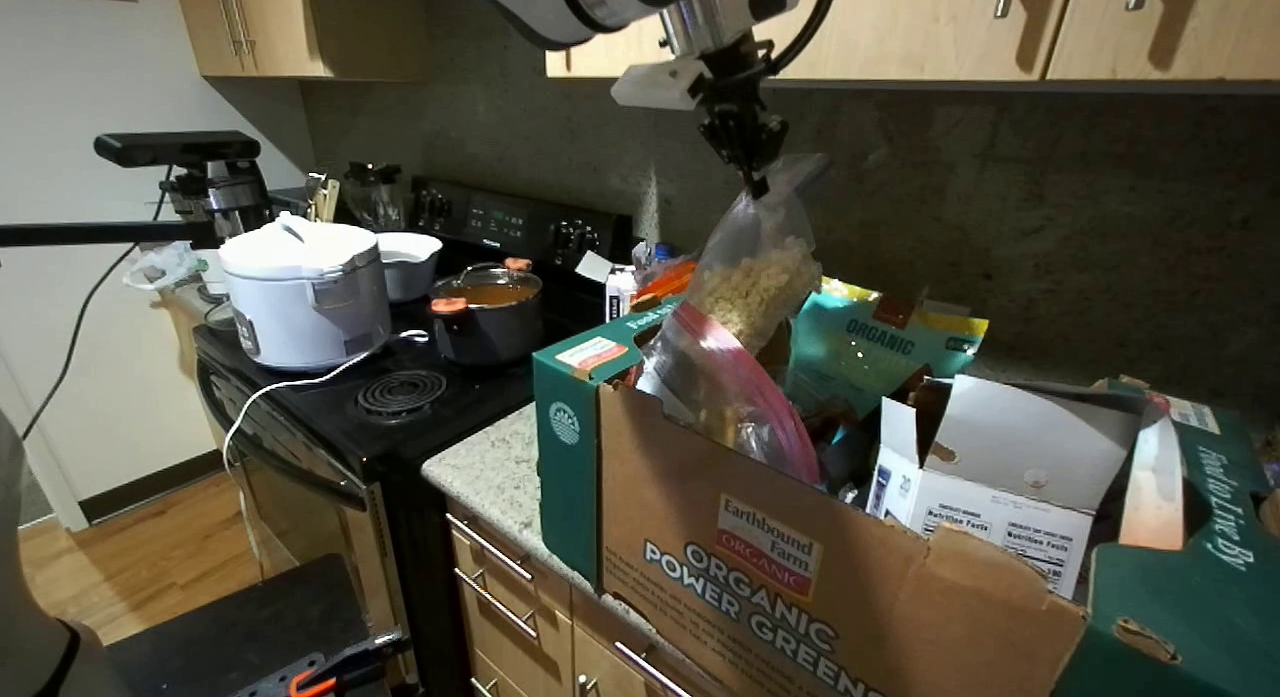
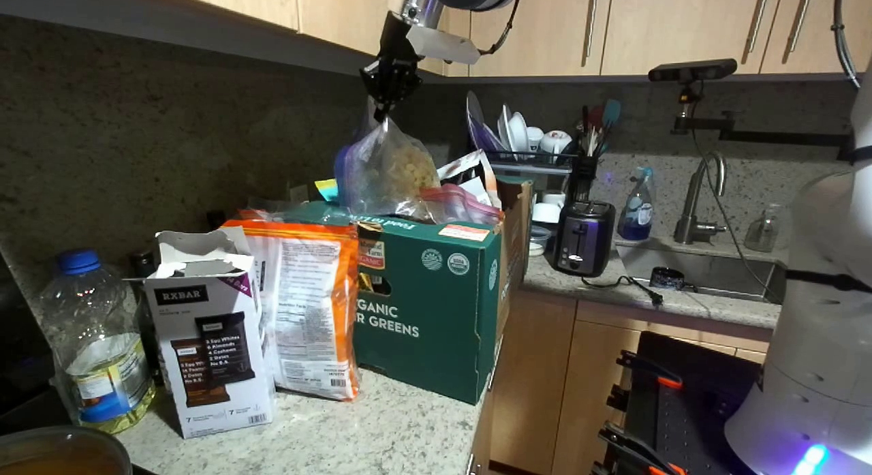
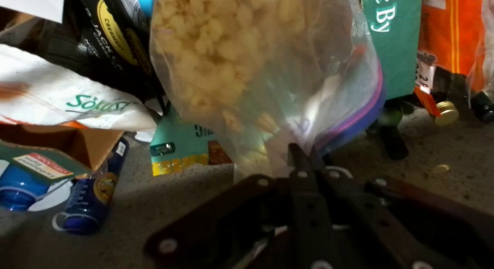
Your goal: Pick up the popcorn bag and plastic container from the bag and put them on the countertop.
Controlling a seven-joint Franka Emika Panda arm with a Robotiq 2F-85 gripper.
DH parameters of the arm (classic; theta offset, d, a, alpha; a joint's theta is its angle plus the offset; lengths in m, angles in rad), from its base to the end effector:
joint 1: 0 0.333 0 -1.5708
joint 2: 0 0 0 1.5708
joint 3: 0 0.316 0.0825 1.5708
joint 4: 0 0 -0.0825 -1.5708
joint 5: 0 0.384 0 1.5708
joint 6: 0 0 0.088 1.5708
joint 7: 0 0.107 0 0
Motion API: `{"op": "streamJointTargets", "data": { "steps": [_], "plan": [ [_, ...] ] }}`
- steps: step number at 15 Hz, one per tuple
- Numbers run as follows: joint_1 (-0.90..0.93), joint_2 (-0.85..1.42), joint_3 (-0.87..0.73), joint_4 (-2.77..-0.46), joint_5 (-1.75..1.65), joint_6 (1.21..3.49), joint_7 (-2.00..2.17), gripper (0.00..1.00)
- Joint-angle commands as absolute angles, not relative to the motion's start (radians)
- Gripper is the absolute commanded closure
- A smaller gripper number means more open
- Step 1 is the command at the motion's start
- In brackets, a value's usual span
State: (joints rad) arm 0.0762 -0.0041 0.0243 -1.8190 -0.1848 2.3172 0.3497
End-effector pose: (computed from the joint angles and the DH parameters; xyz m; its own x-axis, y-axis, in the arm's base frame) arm 0.5998 0.0570 0.5855 0.8538 -0.1345 0.5029 -0.1594 -0.9872 0.0065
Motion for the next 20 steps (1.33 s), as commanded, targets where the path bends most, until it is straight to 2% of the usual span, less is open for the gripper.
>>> {"op": "streamJointTargets", "data": {
  "steps": [1, 11, 20],
  "plan": [
    [0.081, -0.053, 0.058, -1.820, -0.250, 2.302, 0.397, 1.00],
    [0.119, -0.057, 0.160, -1.744, -0.272, 2.280, 0.359, 1.00],
    [0.186, 0.113, 0.196, -1.577, -0.272, 2.219, 0.305, 1.00]
  ]
}}
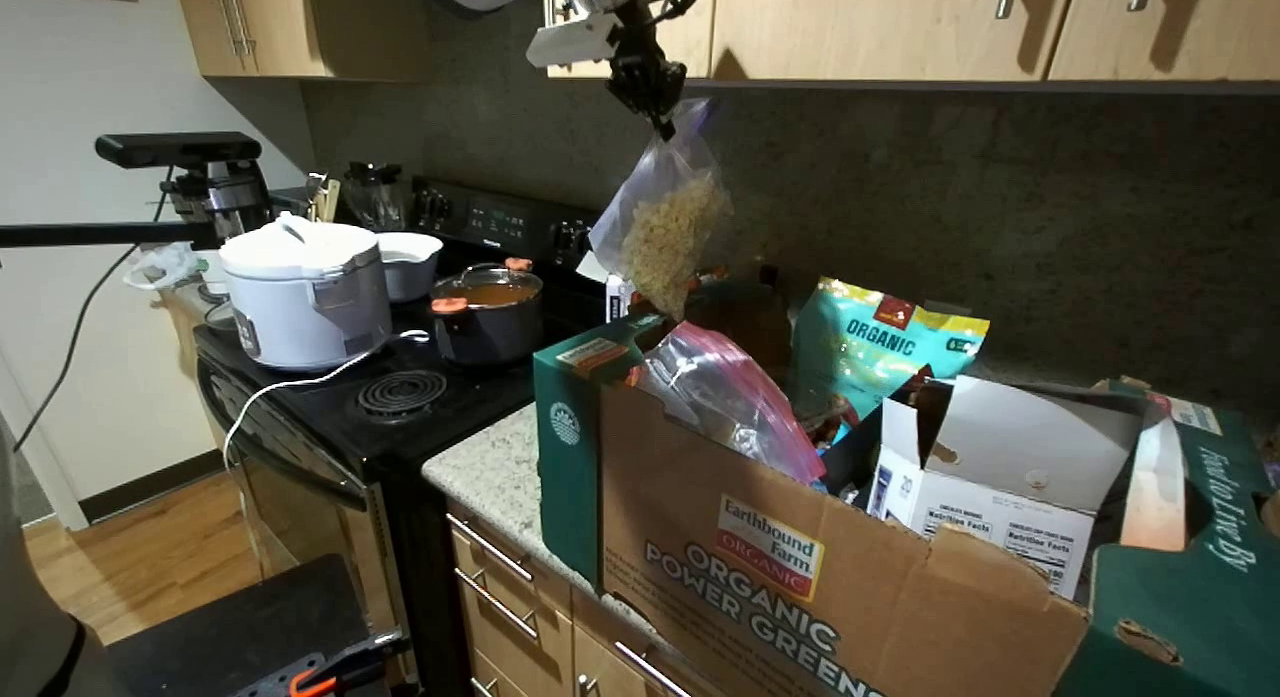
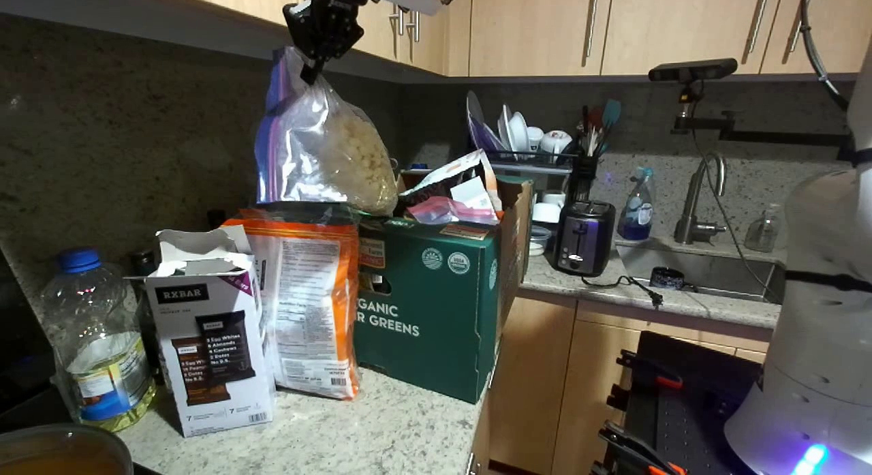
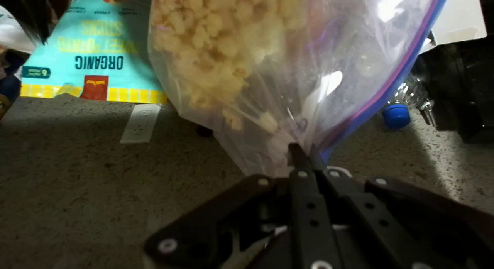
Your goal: Pick up the popcorn bag and plastic container from the bag and put them on the countertop.
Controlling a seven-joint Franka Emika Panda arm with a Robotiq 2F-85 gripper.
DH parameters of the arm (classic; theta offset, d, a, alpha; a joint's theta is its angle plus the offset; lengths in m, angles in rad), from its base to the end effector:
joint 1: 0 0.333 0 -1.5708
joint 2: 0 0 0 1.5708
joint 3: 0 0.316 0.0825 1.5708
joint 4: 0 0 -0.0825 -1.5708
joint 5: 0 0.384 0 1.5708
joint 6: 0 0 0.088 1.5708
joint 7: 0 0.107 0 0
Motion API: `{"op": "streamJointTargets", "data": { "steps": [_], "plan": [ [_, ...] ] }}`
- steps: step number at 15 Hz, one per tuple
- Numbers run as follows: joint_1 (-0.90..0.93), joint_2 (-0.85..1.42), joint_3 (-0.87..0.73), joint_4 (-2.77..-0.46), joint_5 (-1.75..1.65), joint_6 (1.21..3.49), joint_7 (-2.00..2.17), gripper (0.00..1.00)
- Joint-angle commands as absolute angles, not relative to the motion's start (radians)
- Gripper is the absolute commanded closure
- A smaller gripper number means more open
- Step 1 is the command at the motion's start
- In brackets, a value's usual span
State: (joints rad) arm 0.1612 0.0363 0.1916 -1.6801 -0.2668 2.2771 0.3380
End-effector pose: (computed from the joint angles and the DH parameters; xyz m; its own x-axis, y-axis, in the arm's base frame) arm 0.5821 0.2053 0.6291 0.8145 0.1268 0.5662 0.1054 -0.9919 0.0704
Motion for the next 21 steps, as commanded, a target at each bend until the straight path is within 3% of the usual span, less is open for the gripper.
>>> {"op": "streamJointTargets", "data": {
  "steps": [1, 12, 21],
  "plan": [
    [0.197, 0.136, 0.196, -1.550, -0.275, 2.208, 0.302, 1.00],
    [0.304, 0.308, 0.176, -1.294, -0.311, 2.180, 0.224, 1.00],
    [0.319, 0.362, 0.175, -1.263, -0.304, 2.190, 0.191, 1.00]
  ]
}}
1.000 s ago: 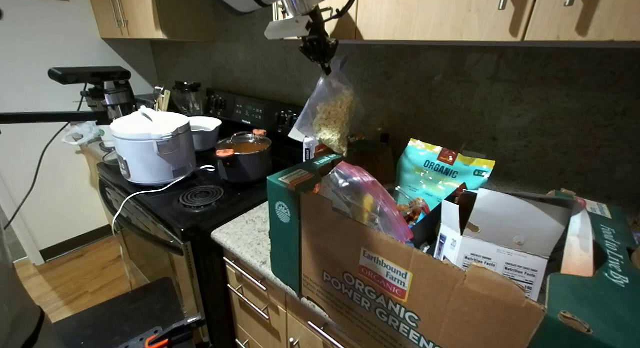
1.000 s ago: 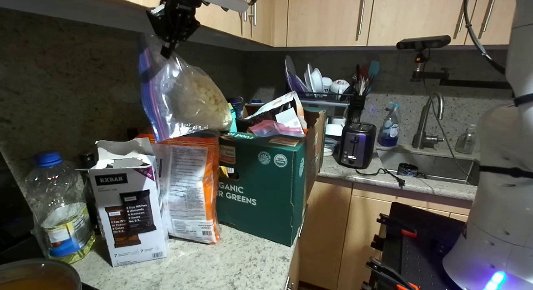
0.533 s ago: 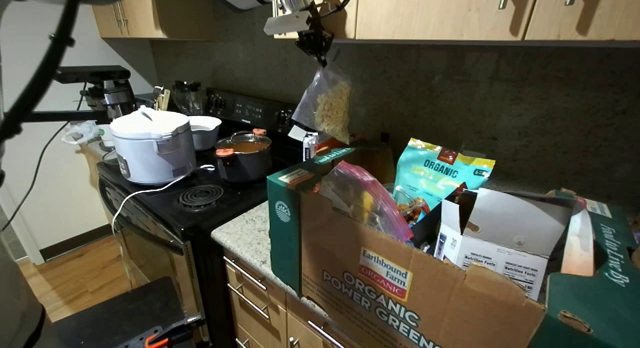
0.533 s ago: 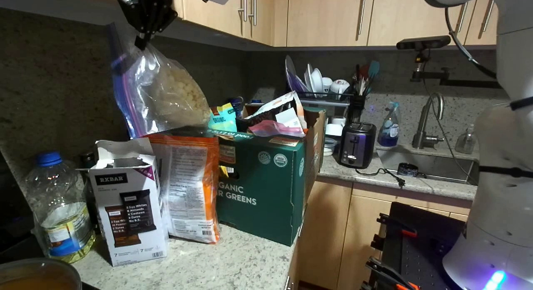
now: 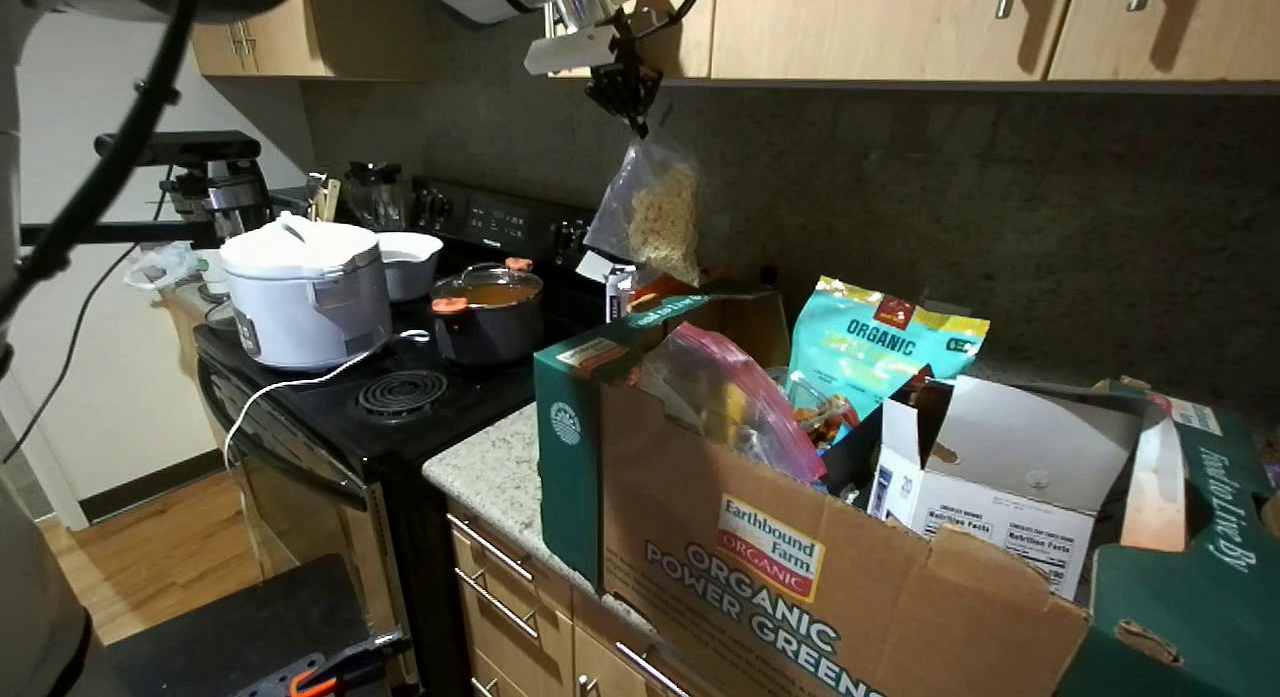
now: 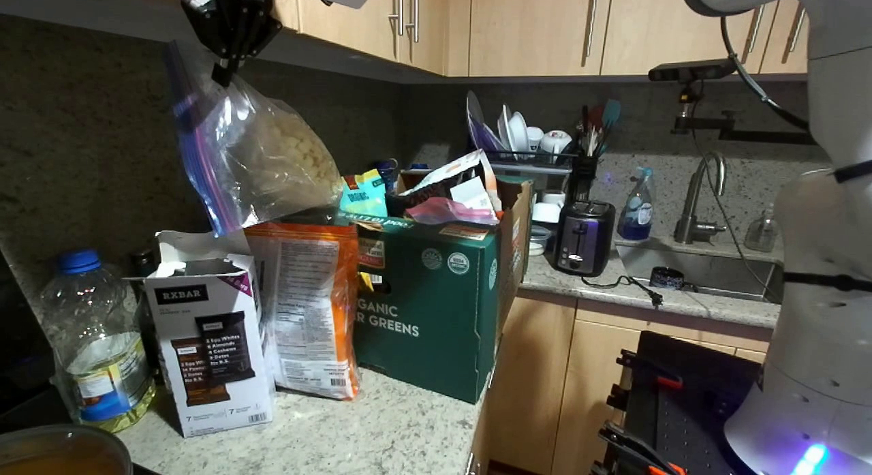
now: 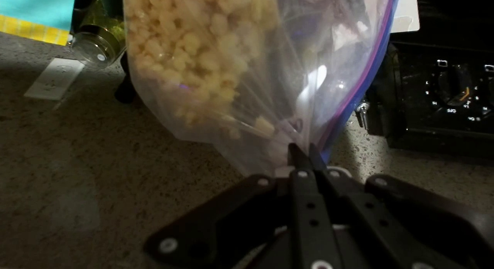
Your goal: Pick up the popcorn bag and plastic container from the bag and put them on the countertop.
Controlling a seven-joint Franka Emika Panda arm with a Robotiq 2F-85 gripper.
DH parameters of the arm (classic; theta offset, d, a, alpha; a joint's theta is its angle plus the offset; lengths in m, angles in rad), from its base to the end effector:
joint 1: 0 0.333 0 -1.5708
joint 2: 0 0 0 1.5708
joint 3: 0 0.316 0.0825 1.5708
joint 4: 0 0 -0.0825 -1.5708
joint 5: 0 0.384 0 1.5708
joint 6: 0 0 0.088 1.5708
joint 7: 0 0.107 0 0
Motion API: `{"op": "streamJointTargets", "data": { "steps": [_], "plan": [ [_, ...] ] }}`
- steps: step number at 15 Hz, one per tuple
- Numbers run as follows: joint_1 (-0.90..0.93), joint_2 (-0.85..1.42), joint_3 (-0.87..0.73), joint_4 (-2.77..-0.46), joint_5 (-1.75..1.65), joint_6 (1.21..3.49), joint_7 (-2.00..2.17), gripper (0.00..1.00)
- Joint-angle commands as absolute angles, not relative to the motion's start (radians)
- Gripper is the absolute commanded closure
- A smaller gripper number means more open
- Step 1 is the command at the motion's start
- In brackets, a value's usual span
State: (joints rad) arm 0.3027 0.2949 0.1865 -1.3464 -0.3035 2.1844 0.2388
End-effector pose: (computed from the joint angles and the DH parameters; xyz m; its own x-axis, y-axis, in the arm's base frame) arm 0.6231 0.2953 0.6245 0.7786 0.3072 0.5472 0.2900 -0.9494 0.1203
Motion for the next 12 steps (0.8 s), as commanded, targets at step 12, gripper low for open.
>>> {"op": "streamJointTargets", "data": {
  "steps": [12],
  "plan": [
    [0.288, 0.269, 0.182, -1.457, -0.287, 2.221, 0.291, 1.00]
  ]
}}
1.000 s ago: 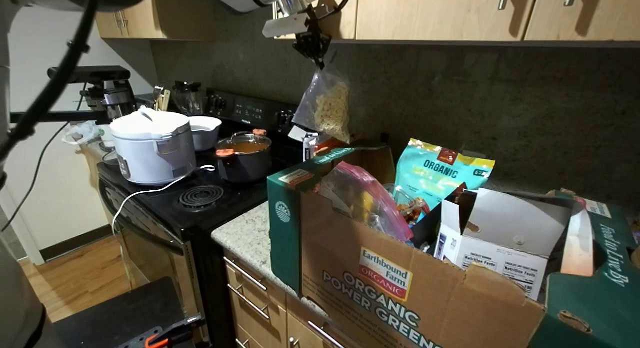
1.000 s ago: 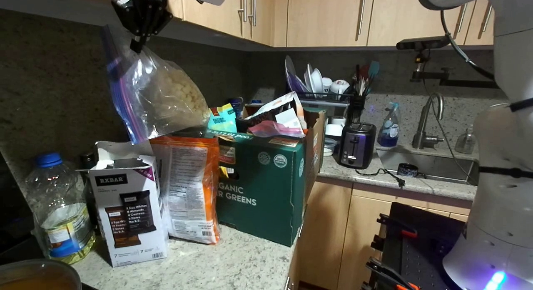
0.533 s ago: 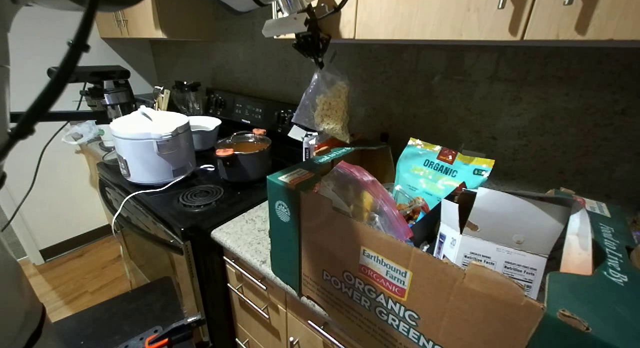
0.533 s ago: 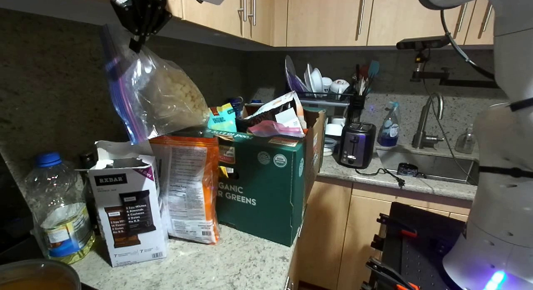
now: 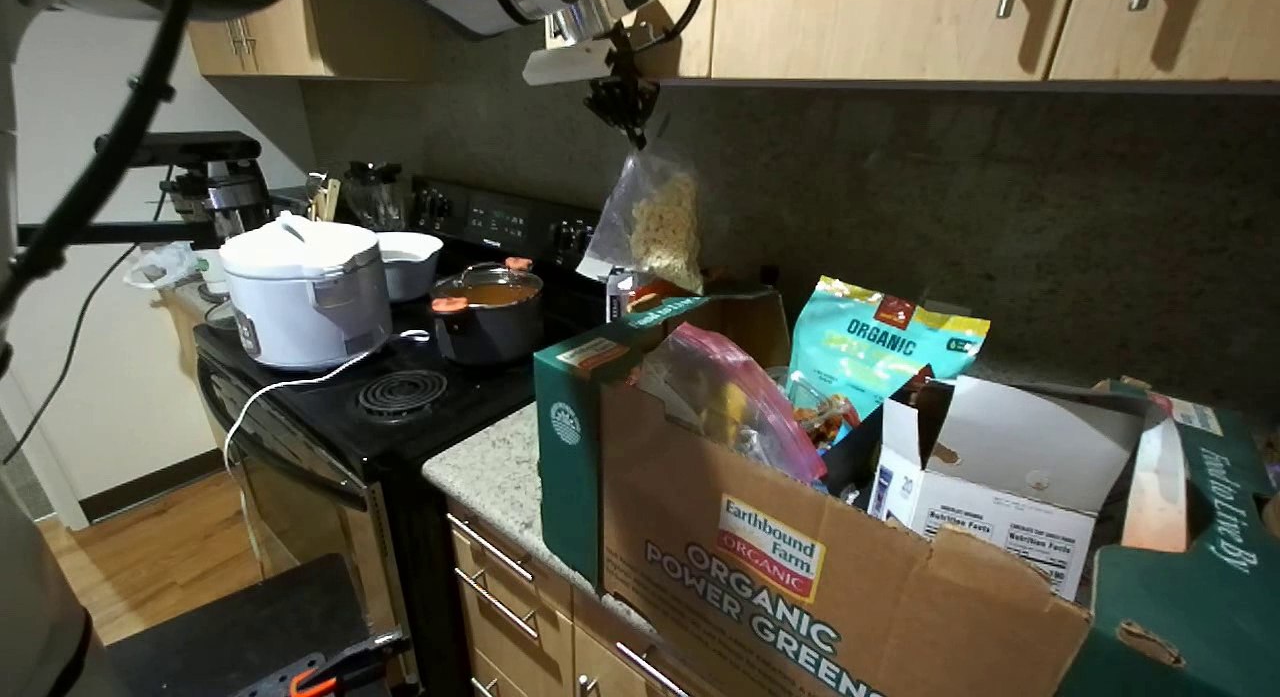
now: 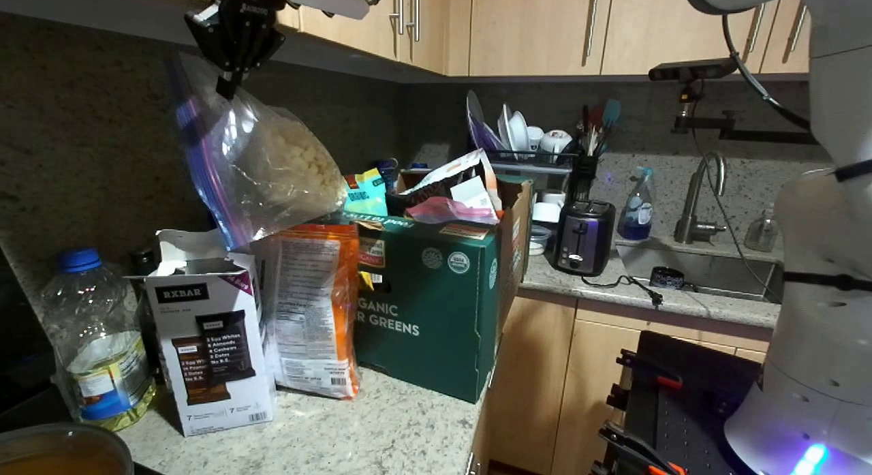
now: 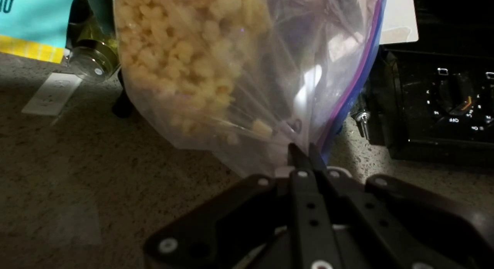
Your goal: Pick up the popcorn bag and plastic container from the bag and put them on the countertop.
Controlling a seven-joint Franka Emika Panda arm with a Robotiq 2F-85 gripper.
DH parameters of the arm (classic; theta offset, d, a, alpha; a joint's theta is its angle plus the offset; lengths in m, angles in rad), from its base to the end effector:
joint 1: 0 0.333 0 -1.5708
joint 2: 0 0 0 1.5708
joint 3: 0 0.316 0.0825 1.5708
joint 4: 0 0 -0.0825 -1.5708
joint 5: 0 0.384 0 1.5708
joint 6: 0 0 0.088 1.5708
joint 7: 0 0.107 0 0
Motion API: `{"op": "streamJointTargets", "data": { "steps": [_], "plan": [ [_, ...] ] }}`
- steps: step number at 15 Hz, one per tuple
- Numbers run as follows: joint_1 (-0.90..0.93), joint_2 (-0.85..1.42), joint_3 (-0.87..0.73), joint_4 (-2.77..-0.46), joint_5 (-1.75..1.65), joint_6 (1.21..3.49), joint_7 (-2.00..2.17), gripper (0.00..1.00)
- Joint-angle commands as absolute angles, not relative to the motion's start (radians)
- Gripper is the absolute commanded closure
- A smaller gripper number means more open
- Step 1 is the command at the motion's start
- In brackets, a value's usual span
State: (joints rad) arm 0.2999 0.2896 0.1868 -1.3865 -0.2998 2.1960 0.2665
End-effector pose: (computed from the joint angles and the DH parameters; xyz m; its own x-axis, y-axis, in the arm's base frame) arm 0.6223 0.2950 0.6087 0.7978 0.2869 0.5303 0.2728 -0.9561 0.1069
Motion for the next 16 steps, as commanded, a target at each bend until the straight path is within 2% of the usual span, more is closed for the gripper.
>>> {"op": "streamJointTargets", "data": {
  "steps": [1, 6, 16],
  "plan": [
    [0.283, 0.265, 0.182, -1.474, -0.280, 2.223, 0.296, 1.00],
    [0.286, 0.266, 0.175, -1.542, -0.238, 2.313, 0.281, 1.00],
    [0.298, 0.337, 0.143, -1.691, -0.225, 2.695, 0.277, 1.00]
  ]
}}
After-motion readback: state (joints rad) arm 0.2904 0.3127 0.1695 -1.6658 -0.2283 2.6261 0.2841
